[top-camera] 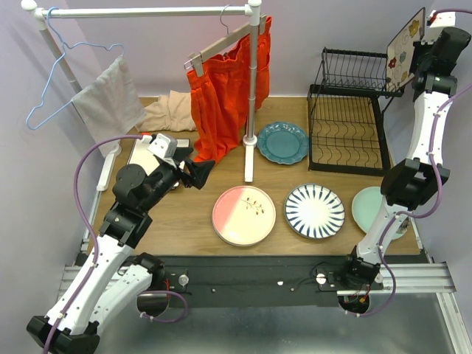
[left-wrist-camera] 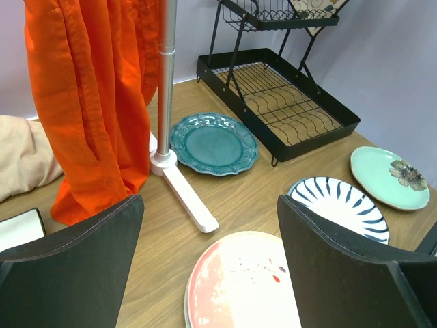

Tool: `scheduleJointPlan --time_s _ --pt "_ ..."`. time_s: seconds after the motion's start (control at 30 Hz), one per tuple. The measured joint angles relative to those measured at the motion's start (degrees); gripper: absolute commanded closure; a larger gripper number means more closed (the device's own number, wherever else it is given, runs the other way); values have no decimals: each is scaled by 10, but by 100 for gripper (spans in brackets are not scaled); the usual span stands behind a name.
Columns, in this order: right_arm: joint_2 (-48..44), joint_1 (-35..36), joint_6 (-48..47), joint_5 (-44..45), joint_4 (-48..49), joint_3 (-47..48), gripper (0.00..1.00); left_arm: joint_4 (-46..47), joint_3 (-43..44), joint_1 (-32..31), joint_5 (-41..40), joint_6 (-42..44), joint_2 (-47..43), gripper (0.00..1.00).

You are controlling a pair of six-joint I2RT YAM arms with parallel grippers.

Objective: Unload the plates from the dish rack
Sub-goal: Unload the plate from the dish rack.

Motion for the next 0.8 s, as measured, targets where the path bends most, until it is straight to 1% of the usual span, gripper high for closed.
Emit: scheduleJointPlan --time_s 0.8 --pt "-5 0 0 -12 10 -6 99 0 0 0 0 0 4 12"
